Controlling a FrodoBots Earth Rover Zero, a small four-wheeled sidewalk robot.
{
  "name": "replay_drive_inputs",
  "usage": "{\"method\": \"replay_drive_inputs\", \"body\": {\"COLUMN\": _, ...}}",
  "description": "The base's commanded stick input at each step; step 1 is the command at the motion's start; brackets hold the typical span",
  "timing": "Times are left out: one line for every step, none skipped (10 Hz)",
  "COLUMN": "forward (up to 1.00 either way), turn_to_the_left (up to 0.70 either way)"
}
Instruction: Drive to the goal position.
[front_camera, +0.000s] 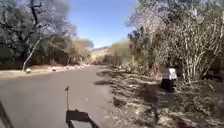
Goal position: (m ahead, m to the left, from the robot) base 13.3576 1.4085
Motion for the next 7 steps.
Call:
{"method": "replay_drive_inputs", "body": {"forward": 1.00, "turn_to_the_left": 0.11}}
{"method": "replay_drive_inputs", "body": {"forward": 1.00, "turn_to_the_left": 0.07}}
{"method": "replay_drive_inputs", "body": {"forward": 1.00, "turn_to_the_left": 0.02}}
{"method": "replay_drive_inputs", "body": {"forward": 1.00, "turn_to_the_left": 0.00}}
{"method": "replay_drive_inputs", "body": {"forward": 1.00, "turn_to_the_left": 0.00}}
{"method": "replay_drive_inputs", "body": {"forward": 1.00, "turn_to_the_left": -0.02}}
{"method": "replay_drive_inputs", "body": {"forward": 1.00, "turn_to_the_left": -0.13}}
